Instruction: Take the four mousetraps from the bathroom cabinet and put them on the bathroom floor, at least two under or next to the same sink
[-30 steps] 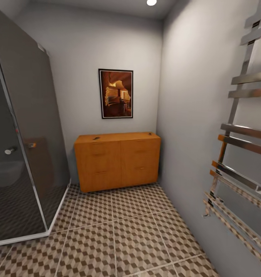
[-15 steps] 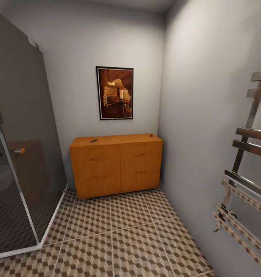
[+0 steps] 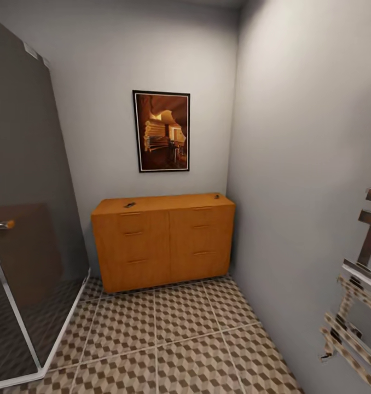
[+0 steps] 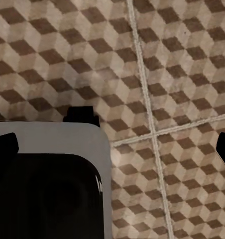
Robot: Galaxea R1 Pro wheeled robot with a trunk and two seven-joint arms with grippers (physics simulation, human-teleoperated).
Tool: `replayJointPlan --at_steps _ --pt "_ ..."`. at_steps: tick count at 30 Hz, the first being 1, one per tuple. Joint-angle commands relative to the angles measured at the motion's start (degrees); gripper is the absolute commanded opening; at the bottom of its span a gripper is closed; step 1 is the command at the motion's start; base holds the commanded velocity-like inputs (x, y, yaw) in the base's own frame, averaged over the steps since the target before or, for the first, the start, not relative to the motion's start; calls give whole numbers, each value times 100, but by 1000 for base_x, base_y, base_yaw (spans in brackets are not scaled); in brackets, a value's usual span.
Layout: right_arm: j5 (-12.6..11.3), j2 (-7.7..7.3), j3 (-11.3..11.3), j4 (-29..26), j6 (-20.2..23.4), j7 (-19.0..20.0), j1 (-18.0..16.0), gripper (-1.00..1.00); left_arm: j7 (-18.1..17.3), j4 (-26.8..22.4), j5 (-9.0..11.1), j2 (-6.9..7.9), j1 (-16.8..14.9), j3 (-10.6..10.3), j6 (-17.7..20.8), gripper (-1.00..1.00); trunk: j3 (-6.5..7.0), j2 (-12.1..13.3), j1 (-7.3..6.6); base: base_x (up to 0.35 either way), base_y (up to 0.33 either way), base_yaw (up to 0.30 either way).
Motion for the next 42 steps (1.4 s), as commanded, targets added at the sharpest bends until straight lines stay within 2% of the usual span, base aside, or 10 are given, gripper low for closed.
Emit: replayJointPlan --at_steps 1,42 --pt "-21 1 28 14 -12 -11 -8 100 4 5 31 0 -4 15 -21 100 -6 -3 3 324 0 0" --pt "-14 0 32 14 -14 -5 -8 100 4 5 32 0 -4 15 -21 100 -6 -3 3 324 0 0"
